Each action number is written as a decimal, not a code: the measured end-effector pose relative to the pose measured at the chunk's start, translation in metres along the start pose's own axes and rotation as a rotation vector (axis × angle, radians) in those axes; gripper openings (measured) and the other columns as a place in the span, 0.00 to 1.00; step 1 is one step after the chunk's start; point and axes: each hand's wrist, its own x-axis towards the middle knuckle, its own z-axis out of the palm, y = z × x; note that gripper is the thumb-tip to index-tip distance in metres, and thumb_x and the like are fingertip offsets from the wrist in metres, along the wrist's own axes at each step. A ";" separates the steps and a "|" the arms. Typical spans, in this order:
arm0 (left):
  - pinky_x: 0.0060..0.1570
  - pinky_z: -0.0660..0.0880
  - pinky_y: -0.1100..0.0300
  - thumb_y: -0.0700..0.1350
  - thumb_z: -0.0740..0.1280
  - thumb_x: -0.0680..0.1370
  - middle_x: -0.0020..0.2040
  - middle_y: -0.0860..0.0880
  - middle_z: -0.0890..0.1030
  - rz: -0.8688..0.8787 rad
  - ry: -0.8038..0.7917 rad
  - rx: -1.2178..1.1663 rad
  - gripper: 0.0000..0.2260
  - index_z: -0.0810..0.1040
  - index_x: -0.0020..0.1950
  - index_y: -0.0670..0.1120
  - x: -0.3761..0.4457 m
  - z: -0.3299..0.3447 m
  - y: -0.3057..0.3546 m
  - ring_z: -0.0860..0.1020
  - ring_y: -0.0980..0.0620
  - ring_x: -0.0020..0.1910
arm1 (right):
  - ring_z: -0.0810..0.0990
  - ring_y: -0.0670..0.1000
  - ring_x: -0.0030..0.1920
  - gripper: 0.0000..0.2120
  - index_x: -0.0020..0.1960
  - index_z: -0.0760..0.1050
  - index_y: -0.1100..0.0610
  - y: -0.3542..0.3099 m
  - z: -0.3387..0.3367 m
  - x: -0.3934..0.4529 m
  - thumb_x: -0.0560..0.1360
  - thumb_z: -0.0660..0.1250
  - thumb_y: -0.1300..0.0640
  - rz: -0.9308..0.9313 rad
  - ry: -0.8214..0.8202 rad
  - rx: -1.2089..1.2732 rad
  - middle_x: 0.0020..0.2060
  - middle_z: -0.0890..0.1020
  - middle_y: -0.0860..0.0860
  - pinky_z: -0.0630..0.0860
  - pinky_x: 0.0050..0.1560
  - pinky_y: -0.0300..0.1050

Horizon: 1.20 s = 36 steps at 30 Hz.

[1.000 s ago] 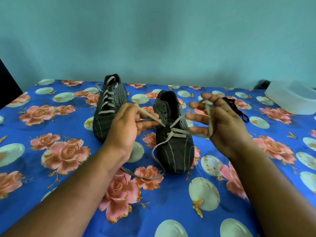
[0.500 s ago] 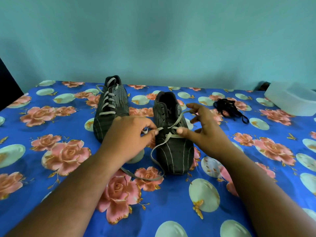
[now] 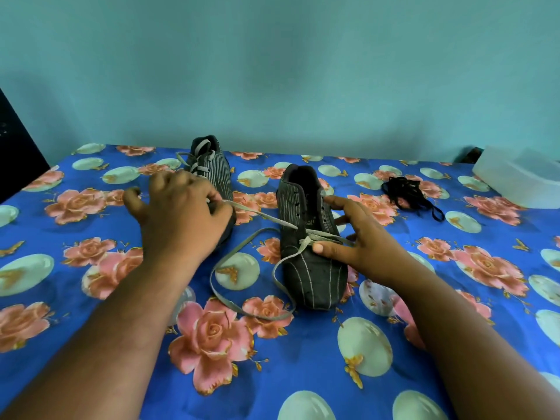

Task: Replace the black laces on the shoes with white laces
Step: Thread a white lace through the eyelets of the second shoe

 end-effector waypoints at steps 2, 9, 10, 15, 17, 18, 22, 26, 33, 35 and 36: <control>0.65 0.58 0.35 0.54 0.69 0.75 0.61 0.53 0.79 0.111 -0.027 -0.022 0.11 0.82 0.56 0.56 -0.004 0.004 0.005 0.68 0.44 0.68 | 0.71 0.35 0.63 0.43 0.74 0.64 0.42 0.001 0.000 0.001 0.63 0.71 0.30 -0.011 -0.001 0.001 0.63 0.69 0.35 0.74 0.61 0.42; 0.66 0.58 0.37 0.65 0.57 0.78 0.56 0.61 0.81 0.419 -0.142 -0.253 0.17 0.82 0.53 0.60 -0.028 0.020 0.037 0.71 0.54 0.66 | 0.72 0.40 0.65 0.39 0.74 0.67 0.42 0.001 -0.001 0.000 0.66 0.72 0.33 -0.118 0.015 -0.026 0.64 0.69 0.34 0.71 0.61 0.35; 0.65 0.58 0.38 0.64 0.57 0.78 0.54 0.61 0.82 0.414 -0.136 -0.271 0.16 0.82 0.50 0.59 -0.030 0.023 0.038 0.71 0.54 0.65 | 0.71 0.40 0.66 0.38 0.74 0.68 0.42 0.002 -0.001 0.001 0.67 0.72 0.34 -0.137 0.012 -0.031 0.64 0.69 0.34 0.71 0.63 0.36; 0.61 0.58 0.42 0.56 0.62 0.78 0.50 0.60 0.81 0.325 -0.032 -0.285 0.09 0.79 0.45 0.56 -0.019 0.020 0.029 0.74 0.50 0.61 | 0.68 0.42 0.70 0.31 0.70 0.73 0.38 0.002 -0.001 0.002 0.68 0.72 0.35 -0.145 -0.024 -0.028 0.68 0.69 0.42 0.70 0.66 0.38; 0.59 0.57 0.46 0.55 0.62 0.78 0.53 0.58 0.81 0.198 0.052 -0.258 0.09 0.80 0.46 0.54 -0.007 0.012 0.015 0.72 0.48 0.63 | 0.68 0.43 0.71 0.30 0.69 0.73 0.37 0.003 0.000 0.001 0.68 0.72 0.34 -0.140 -0.026 -0.025 0.69 0.68 0.43 0.69 0.66 0.39; 0.60 0.58 0.45 0.55 0.63 0.79 0.56 0.56 0.80 0.110 0.080 -0.240 0.09 0.80 0.46 0.54 -0.001 0.008 0.007 0.71 0.47 0.64 | 0.68 0.43 0.71 0.30 0.68 0.74 0.37 0.004 0.000 0.001 0.68 0.72 0.34 -0.138 -0.023 -0.020 0.69 0.68 0.43 0.69 0.66 0.41; 0.65 0.58 0.37 0.52 0.66 0.79 0.63 0.51 0.78 -0.060 0.029 -0.096 0.06 0.81 0.49 0.52 0.008 0.004 -0.009 0.66 0.43 0.69 | 0.68 0.44 0.71 0.29 0.67 0.74 0.36 0.004 0.001 0.001 0.68 0.72 0.34 -0.131 -0.023 -0.020 0.69 0.68 0.42 0.70 0.67 0.45; 0.68 0.55 0.34 0.54 0.67 0.80 0.66 0.52 0.77 0.113 -0.031 -0.072 0.09 0.81 0.57 0.54 -0.004 0.013 0.004 0.65 0.46 0.71 | 0.67 0.44 0.71 0.27 0.66 0.76 0.37 0.003 0.000 0.000 0.68 0.71 0.33 -0.133 -0.022 -0.034 0.69 0.68 0.43 0.70 0.68 0.47; 0.69 0.54 0.40 0.62 0.55 0.80 0.58 0.59 0.81 0.471 -0.162 -0.253 0.18 0.81 0.55 0.58 -0.027 0.024 0.037 0.73 0.54 0.66 | 0.65 0.45 0.71 0.20 0.59 0.79 0.35 0.000 0.001 -0.001 0.68 0.70 0.32 -0.168 -0.013 -0.069 0.68 0.68 0.45 0.64 0.67 0.44; 0.67 0.55 0.42 0.61 0.56 0.79 0.55 0.59 0.81 0.463 -0.151 -0.256 0.15 0.80 0.51 0.58 -0.028 0.027 0.038 0.74 0.53 0.65 | 0.65 0.46 0.71 0.20 0.58 0.79 0.35 -0.002 0.000 -0.001 0.68 0.69 0.32 -0.162 -0.019 -0.085 0.69 0.68 0.45 0.63 0.67 0.45; 0.65 0.56 0.42 0.61 0.57 0.79 0.54 0.60 0.82 0.447 -0.140 -0.265 0.14 0.80 0.49 0.58 -0.026 0.027 0.037 0.74 0.53 0.64 | 0.65 0.46 0.71 0.20 0.58 0.79 0.35 -0.002 0.000 -0.002 0.68 0.69 0.32 -0.156 -0.022 -0.088 0.69 0.68 0.45 0.63 0.67 0.46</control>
